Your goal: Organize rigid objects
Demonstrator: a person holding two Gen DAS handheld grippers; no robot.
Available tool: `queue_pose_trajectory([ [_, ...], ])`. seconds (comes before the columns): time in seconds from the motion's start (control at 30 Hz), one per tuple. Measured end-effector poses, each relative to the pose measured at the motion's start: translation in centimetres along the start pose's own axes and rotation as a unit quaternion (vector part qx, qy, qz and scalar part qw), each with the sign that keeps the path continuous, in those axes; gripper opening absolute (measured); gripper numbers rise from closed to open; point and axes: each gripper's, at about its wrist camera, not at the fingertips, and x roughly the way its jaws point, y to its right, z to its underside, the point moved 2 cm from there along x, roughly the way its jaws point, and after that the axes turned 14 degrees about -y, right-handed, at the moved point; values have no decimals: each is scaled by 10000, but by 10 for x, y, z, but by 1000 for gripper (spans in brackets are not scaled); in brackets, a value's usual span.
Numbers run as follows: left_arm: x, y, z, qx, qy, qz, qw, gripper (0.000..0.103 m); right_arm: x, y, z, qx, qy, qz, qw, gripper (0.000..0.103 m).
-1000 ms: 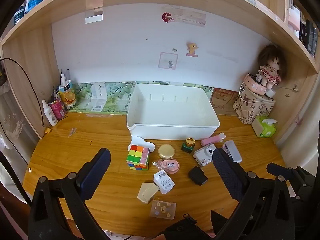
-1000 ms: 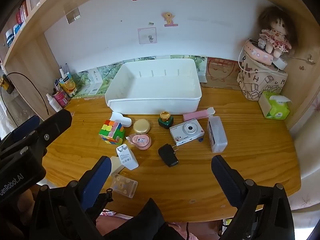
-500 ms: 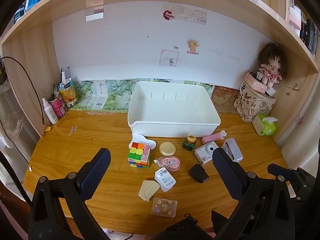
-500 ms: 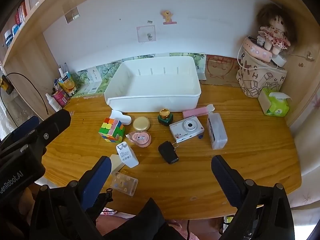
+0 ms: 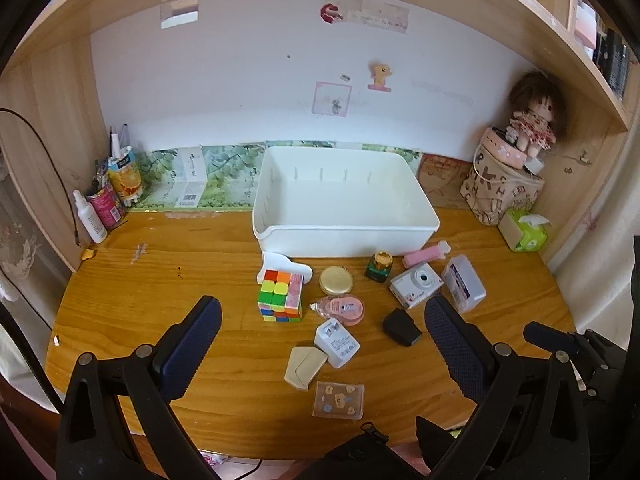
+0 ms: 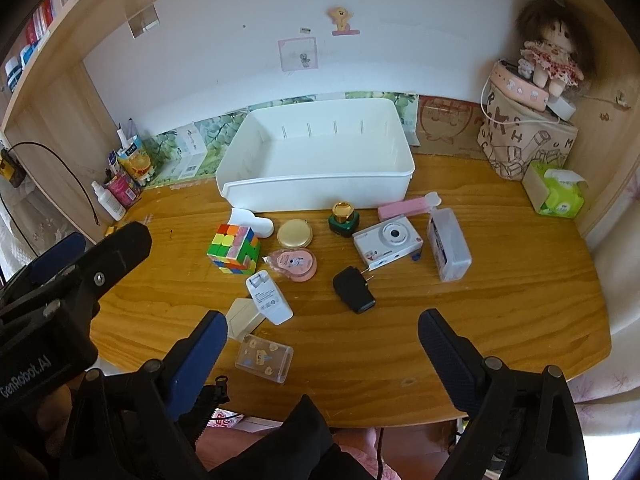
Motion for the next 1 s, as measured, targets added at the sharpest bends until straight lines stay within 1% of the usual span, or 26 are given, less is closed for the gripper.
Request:
queue_pose_trajectory([
  [0.2, 8, -10, 1, 164, -109, 159, 9997, 102, 7, -11, 7, 153, -21, 18, 9999, 97],
  [0.4, 16, -9, -2, 422, -279, 343, 9981, 102, 5, -7, 16, 532, 0, 115, 9985, 97],
  [0.57, 34, -1, -2, 630, -677, 523, 9943, 102, 4, 5, 29, 957, -17, 252, 9951, 97],
  [0.73, 47, 9, 1, 785, -1036, 556, 9900, 102, 3, 19, 41, 1365, -117, 308, 9901, 97],
  [0.87, 60, 11, 4, 763, -1362, 546, 9862, 102, 5, 27, 46, 1552, -215, 307, 9872, 96],
  [0.97, 69, 11, 7, 668, -1570, 472, 9842, 102, 10, 31, 46, 1583, -321, 247, 9866, 96],
  [1.0, 73, 11, 8, 618, -1649, 432, 9834, 102, 12, 33, 46, 1582, -360, 226, 9865, 95],
])
